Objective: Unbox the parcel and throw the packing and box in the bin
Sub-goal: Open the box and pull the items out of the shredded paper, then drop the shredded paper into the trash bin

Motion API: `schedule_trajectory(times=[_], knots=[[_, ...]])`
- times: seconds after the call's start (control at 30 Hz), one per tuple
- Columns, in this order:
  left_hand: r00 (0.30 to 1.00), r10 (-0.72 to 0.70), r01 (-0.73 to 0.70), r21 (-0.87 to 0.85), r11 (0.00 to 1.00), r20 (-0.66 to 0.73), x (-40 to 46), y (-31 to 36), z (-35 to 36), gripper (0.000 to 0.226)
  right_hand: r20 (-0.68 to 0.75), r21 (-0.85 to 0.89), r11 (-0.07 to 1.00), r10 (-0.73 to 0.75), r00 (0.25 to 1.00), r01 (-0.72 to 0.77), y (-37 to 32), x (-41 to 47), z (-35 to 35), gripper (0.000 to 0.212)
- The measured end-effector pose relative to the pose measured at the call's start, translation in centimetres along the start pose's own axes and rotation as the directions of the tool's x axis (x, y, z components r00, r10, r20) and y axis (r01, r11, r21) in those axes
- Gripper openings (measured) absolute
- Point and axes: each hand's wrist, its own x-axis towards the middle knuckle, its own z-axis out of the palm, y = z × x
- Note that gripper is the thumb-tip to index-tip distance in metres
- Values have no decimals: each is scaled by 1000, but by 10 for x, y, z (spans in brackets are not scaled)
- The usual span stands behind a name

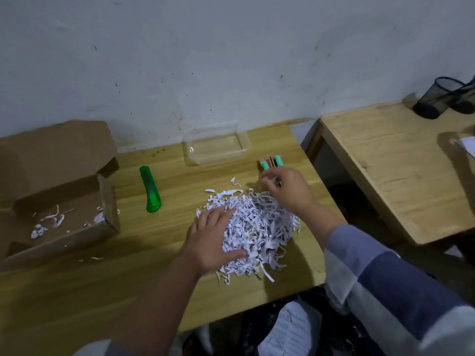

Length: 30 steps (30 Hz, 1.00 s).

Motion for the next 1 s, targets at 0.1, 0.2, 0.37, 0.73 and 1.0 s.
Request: schedule_trajectory(times=[0.1,0.2,0.37,0.73,1.0], knots=[[999,25,-26,-71,997,-20,-4,-4,-10,111,257,-56,991,-101,961,119,1,-38,2,69],[998,46,-45,-9,999,52,-6,-16,-13,130,438,-118,988,-41,898,103,15,-61,17,114],[994,108,-111,75,991,35,1,-24,3,135,420,-246,949,-81,904,199,22,-72,51,126],[961,138,-191,-216,957,-240,-32,2,14,87,111,135,987,-103,988,88,-6,-114,48,71],[946,269,-308,-242,920,-180,-81,70,27,91,-4,84,996,-20,1000,21,-2,-208,-15,66]])
